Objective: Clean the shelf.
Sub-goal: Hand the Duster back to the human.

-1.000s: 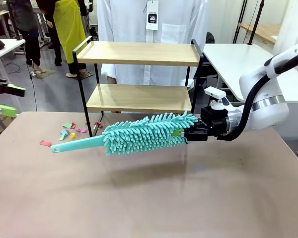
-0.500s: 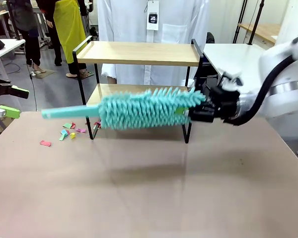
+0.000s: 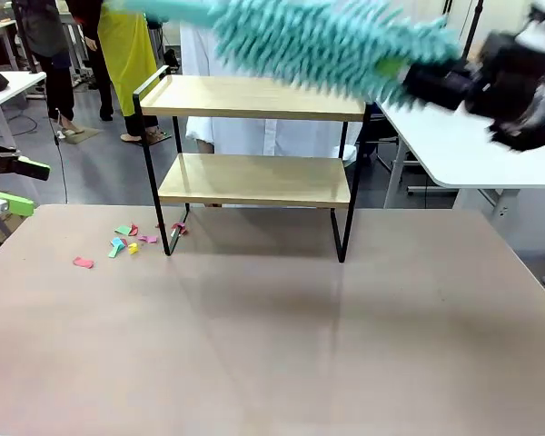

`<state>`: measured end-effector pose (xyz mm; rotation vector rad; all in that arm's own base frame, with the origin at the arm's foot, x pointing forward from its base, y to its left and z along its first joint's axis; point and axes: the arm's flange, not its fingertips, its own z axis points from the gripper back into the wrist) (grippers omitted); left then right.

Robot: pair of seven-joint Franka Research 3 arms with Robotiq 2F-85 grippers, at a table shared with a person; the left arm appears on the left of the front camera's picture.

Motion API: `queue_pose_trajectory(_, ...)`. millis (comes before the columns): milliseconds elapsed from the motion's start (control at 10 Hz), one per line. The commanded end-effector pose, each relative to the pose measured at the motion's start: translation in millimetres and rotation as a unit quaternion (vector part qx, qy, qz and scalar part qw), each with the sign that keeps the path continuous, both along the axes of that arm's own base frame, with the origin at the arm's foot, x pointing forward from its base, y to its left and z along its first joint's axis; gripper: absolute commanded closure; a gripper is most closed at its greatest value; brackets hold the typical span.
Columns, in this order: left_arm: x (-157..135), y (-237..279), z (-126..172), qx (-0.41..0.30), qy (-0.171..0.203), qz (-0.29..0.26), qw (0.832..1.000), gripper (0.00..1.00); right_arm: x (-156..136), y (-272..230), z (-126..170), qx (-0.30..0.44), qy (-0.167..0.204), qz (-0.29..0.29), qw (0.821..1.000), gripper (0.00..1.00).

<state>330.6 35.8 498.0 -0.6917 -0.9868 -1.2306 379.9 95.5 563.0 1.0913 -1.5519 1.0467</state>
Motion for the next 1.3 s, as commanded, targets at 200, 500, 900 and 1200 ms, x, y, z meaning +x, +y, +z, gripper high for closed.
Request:
queue_pose_trajectory(200, 2.0, -0.5, 0.1, -0.013, -0.014, -0.006, 1.000, 0.00, -11.5, -64.3, 7.3, 0.072, -0.029, -0.241, 0.967, 0.83)
queue_pose_trajectory(500, 2.0, -0.5, 0.1, -0.013, -0.014, -0.006, 1.000, 0.00, -25.8, -127.2, -15.3, 0.102, -0.002, -0.367, 0.925, 0.83)
queue_pose_trajectory(900, 2.0, -0.5, 0.1, -0.013, -0.014, -0.006, 1.000, 0.00, -36.6, -179.7, -58.9, 0.101, 0.059, -0.438, 0.891, 0.83)
queue_pose_trajectory(1200, 2.0, -0.5, 0.1, -0.013, -0.014, -0.006, 1.000, 0.00, -33.9, -200.3, -122.2, 0.089, 0.126, -0.460, 0.874, 0.83)
